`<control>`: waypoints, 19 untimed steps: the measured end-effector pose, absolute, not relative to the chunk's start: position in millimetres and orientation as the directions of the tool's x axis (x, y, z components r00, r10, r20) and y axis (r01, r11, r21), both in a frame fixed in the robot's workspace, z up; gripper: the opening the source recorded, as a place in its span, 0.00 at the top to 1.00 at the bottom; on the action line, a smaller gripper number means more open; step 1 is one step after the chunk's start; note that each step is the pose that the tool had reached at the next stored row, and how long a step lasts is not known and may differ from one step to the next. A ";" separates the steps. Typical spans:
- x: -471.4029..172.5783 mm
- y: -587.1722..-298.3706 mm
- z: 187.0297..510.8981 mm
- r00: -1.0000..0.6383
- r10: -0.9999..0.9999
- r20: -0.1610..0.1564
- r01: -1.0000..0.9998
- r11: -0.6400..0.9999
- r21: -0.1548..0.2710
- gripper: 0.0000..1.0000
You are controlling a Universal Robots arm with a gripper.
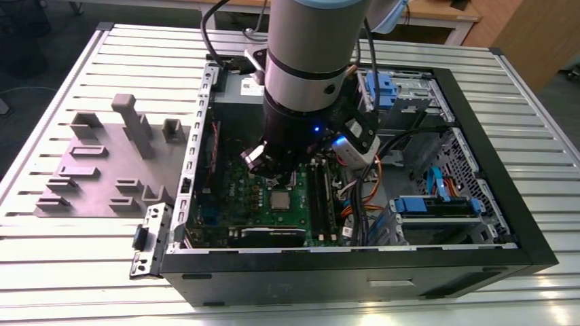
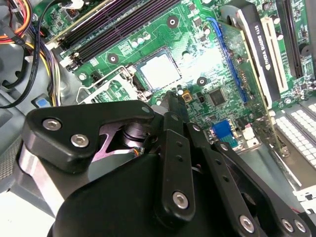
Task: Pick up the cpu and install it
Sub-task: 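Close the cpu cover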
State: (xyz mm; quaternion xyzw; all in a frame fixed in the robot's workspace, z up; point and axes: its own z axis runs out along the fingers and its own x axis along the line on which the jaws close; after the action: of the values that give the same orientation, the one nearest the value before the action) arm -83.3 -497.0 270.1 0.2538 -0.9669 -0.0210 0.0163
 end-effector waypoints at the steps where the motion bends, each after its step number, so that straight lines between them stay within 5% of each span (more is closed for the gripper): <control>1: -83.3 -497.0 270.1 -0.871 -0.492 0.021 -0.490 0.870 0.049 0.89; 19: -75.6 -496.6 268.7 -0.867 -0.498 0.021 -0.496 0.867 0.049 0.89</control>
State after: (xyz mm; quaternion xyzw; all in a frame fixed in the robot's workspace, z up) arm -75.6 -496.6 268.7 0.2572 -0.9660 -0.0209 0.0164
